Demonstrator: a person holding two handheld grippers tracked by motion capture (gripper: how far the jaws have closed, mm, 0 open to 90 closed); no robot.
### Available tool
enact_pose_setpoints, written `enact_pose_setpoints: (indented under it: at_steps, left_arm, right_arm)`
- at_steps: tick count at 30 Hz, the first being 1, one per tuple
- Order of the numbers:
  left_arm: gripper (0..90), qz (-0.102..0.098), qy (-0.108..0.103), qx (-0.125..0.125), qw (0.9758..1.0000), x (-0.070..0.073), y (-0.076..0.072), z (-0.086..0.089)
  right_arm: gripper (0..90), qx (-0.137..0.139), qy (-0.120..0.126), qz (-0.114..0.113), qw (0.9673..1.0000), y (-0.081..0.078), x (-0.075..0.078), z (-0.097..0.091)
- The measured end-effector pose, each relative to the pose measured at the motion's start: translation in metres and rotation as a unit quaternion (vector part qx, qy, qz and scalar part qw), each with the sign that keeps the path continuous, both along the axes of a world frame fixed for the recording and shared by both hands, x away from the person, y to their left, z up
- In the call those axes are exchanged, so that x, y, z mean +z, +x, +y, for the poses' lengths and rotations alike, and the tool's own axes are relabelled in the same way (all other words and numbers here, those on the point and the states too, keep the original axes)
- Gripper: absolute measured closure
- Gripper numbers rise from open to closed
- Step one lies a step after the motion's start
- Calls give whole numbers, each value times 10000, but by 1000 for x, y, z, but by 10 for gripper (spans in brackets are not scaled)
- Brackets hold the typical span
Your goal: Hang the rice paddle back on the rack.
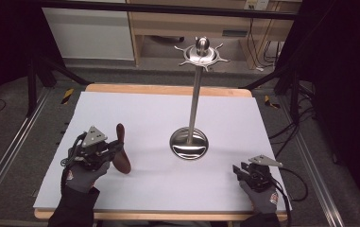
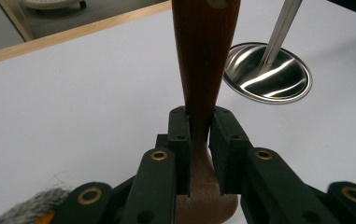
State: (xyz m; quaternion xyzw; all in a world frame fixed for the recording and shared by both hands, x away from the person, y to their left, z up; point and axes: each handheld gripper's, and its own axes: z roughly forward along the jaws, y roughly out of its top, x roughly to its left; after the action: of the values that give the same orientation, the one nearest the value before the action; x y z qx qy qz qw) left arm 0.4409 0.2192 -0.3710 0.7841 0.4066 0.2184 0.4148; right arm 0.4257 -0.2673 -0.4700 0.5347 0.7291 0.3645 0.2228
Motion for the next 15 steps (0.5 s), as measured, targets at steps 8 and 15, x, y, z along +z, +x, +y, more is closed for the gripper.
enact_pose_setpoints:
  at_steps: [8, 15]
  left_arm:
    - [782, -103, -55, -10, 9999, 5, -4, 3]
    - [782, -217, -140, -20, 9997, 11, -9, 4]
  right_arm:
    - [598, 5, -10, -16, 10000, 0, 0, 0]
    - [598, -2, -18, -24, 10000, 0, 1, -1]
